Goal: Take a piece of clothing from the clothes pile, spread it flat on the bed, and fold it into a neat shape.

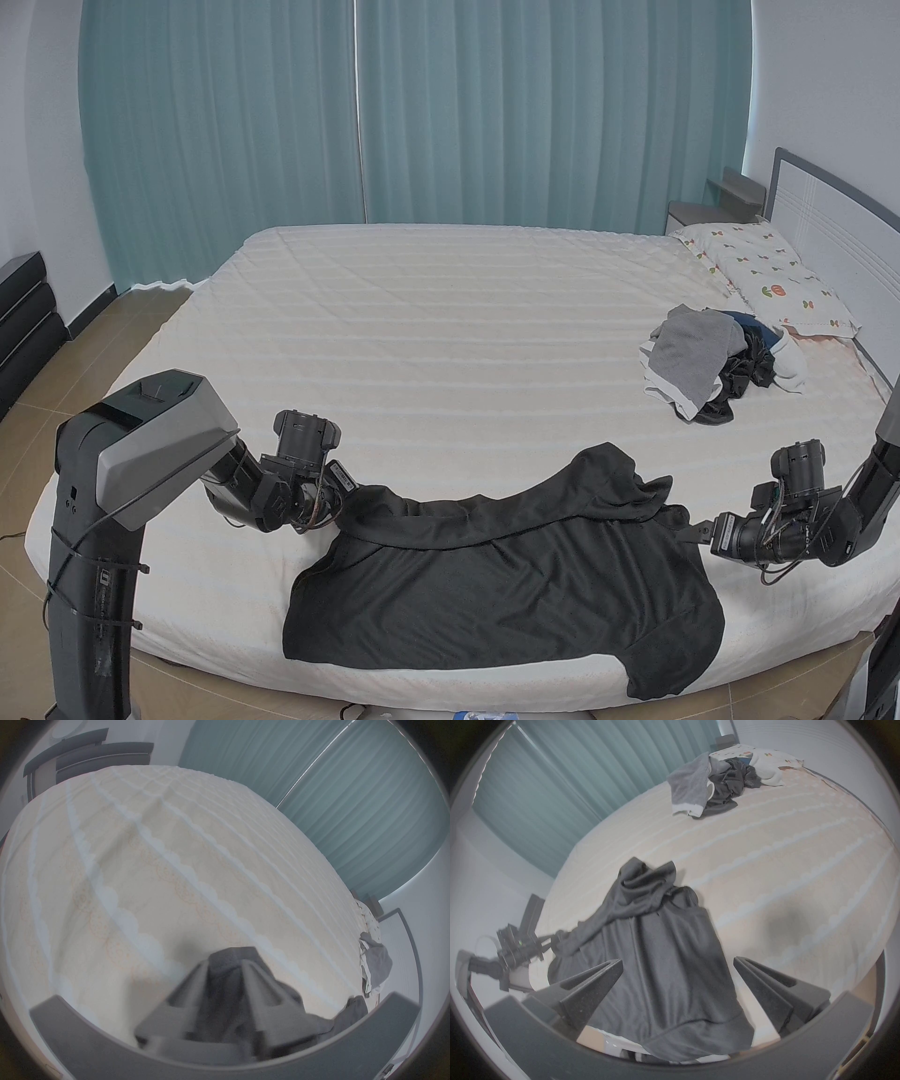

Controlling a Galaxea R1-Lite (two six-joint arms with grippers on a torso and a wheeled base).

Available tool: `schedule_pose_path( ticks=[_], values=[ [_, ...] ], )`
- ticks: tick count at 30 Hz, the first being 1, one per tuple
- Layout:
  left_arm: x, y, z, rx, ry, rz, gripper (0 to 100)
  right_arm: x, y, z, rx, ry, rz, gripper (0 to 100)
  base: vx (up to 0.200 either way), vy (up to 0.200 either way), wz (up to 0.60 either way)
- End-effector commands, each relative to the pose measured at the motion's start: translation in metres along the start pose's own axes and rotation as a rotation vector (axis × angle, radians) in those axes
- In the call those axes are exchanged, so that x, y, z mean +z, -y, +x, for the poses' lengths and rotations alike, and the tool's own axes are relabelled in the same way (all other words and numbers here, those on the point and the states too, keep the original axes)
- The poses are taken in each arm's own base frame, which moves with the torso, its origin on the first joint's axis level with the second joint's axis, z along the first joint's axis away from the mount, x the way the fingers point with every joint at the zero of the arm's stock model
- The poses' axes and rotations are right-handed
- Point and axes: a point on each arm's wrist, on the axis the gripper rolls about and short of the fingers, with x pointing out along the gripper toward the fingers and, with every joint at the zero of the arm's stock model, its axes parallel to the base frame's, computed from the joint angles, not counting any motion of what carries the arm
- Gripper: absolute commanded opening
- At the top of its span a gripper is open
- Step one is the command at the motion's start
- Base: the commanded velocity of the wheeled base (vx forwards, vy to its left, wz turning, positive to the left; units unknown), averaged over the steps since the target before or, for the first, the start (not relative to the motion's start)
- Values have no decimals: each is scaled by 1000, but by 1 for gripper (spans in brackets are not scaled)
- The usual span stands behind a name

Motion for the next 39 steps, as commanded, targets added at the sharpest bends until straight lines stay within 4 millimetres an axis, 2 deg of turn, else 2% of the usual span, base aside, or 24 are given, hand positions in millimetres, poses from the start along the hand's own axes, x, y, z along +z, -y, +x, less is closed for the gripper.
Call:
schedule_pose_path(
  ticks=[1,2,4,7,12,15,16,19,25,30,36,37,39],
  values=[
    [0,0,2,5,37,-11,0,9,-19,18,49,31,36,100,0,0,0],
    [0,0,2,5,41,-14,0,10,-20,20,52,32,39,100,0,0,0],
    [1,0,1,-24,68,-38,0,17,-34,36,63,49,51,100,0,0,0],
    [2,2,2,-67,103,-62,0,19,-47,56,44,68,31,100,0,0,0],
    [2,-1,0,-74,111,-68,0,27,-52,88,8,104,24,100,0,0,0],
    [4,-4,1,-68,112,-72,0,26,-51,98,-1,98,22,100,0,0,0],
    [4,-4,1,-68,112,-72,0,26,-51,98,-1,98,22,0,0,0,0],
    [6,-5,1,-67,115,-75,0,31,-59,107,14,110,15,0,0,0,0],
    [6,-5,1,-66,116,-76,0,29,-60,130,-30,126,7,0,0,0,0],
    [11,-6,1,-68,127,-81,0,44,-67,127,-9,188,16,0,0,0,0],
    [17,-10,2,-62,138,-94,0,66,-78,111,50,356,14,0,0,0,0],
    [16,-11,2,-59,136,-93,0,67,-79,110,58,369,14,100,0,0,0],
    [16,-11,2,-58,135,-91,0,67,-80,110,61,376,10,100,0,0,0]
  ],
)
